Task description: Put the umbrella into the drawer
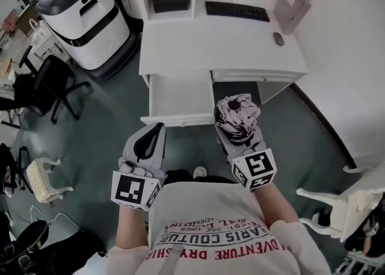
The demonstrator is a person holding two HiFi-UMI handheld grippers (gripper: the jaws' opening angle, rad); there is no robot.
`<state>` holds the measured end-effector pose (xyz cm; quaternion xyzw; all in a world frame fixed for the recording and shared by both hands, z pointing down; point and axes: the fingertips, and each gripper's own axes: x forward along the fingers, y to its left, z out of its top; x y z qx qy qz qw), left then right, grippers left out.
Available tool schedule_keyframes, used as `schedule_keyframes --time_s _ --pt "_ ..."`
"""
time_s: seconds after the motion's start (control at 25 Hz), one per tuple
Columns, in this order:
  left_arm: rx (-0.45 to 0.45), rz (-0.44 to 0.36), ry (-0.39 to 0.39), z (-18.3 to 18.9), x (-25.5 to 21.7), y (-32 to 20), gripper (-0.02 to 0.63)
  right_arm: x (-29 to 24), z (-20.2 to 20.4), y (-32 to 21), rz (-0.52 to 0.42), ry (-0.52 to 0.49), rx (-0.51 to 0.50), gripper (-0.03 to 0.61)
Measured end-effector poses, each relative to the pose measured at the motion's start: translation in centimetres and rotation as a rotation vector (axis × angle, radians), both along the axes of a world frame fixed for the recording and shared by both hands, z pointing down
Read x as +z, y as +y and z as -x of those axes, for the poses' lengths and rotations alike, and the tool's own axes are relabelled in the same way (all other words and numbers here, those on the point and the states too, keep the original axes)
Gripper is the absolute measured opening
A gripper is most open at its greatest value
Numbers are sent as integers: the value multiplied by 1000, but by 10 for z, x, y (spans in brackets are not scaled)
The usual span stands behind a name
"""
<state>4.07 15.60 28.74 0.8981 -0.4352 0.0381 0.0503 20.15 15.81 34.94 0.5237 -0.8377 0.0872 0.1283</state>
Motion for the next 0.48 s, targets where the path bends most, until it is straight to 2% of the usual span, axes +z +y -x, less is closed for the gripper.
schedule_keyframes --time_s 0.2,0.32,0.48 --pt "-62 58 5 5 17 -29 6 20 10 -35 46 -9 -101 202" --pt "-71 90 0 8 34 -50 6 33 23 -58 71 9 -152 202" --pt "-65 118 34 11 55 -87 6 57 36 -96 102 42 -174 202"
